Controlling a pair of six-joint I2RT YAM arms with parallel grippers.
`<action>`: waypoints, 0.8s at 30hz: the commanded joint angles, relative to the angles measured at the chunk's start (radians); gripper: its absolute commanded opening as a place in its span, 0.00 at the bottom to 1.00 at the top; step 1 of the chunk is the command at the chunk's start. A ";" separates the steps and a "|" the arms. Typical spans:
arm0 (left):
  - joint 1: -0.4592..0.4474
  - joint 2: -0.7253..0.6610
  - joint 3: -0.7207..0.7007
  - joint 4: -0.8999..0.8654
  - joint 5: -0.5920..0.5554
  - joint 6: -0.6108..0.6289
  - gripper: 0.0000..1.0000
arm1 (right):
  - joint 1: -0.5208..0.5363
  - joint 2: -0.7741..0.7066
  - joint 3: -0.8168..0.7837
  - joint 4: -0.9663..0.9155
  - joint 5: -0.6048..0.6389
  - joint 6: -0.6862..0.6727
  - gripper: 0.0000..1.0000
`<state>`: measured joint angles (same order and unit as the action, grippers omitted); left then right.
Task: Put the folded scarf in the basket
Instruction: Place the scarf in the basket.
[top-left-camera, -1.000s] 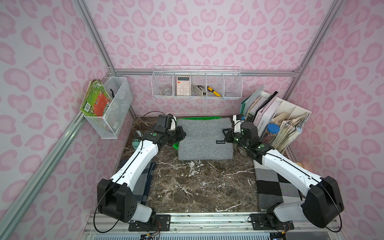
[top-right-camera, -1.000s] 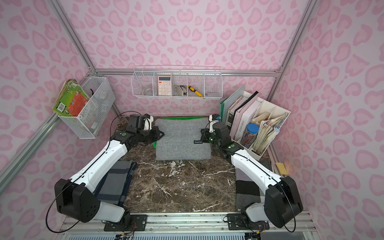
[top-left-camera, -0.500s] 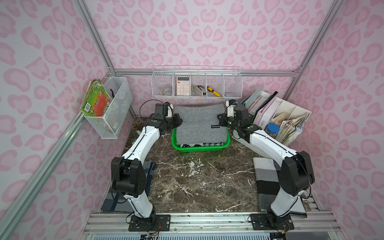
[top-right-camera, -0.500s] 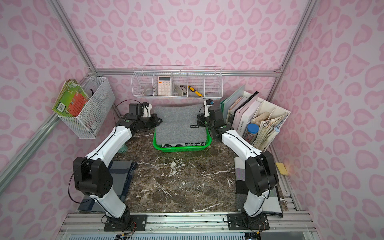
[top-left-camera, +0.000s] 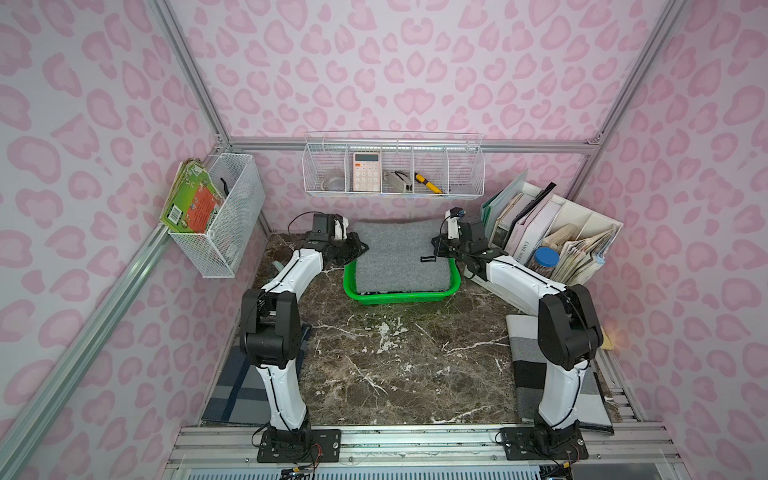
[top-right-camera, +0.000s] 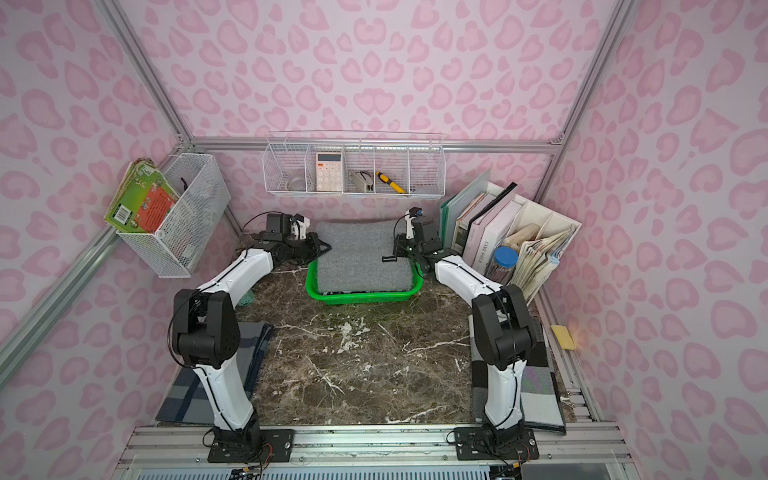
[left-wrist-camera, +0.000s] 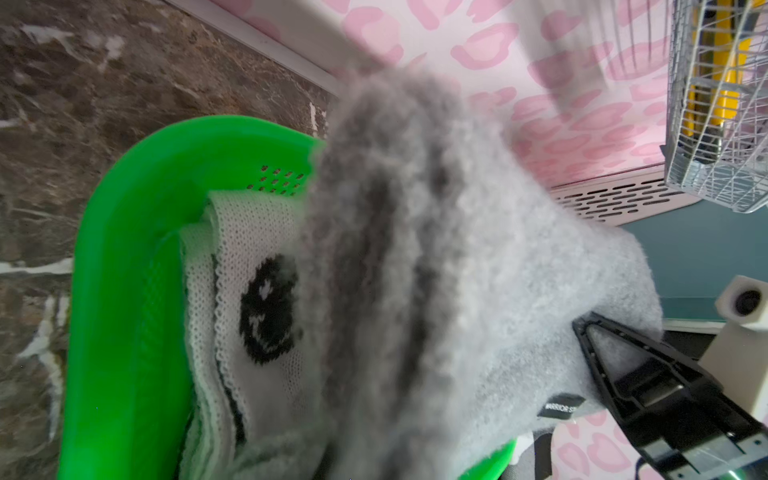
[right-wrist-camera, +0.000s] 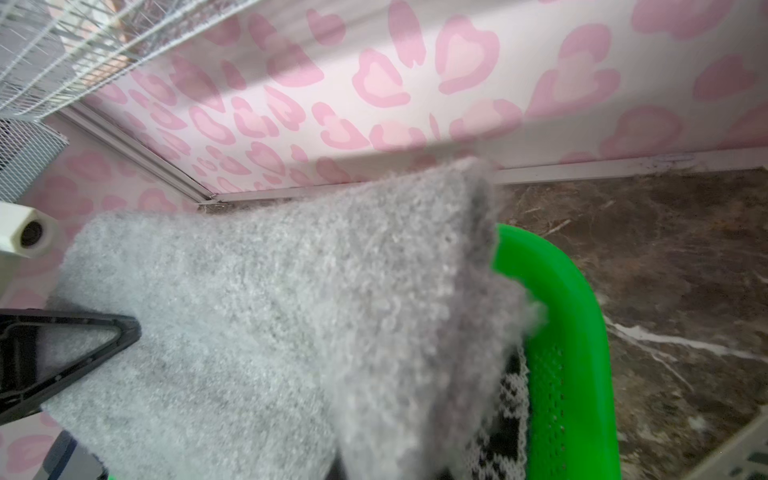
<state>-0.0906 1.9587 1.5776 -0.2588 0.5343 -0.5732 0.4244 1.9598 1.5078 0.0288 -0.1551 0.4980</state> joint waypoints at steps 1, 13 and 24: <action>0.006 0.025 0.000 0.010 -0.002 -0.034 0.00 | -0.007 0.017 -0.012 0.012 0.039 0.019 0.04; 0.015 0.005 0.022 -0.032 0.064 -0.132 0.57 | 0.008 -0.011 0.018 -0.007 -0.003 0.007 0.62; -0.052 -0.282 -0.087 -0.180 -0.062 -0.083 0.60 | 0.094 -0.384 -0.220 -0.086 0.132 0.002 0.66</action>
<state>-0.1249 1.7416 1.5364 -0.3855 0.5316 -0.6849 0.5014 1.6497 1.3441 -0.0265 -0.0887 0.5087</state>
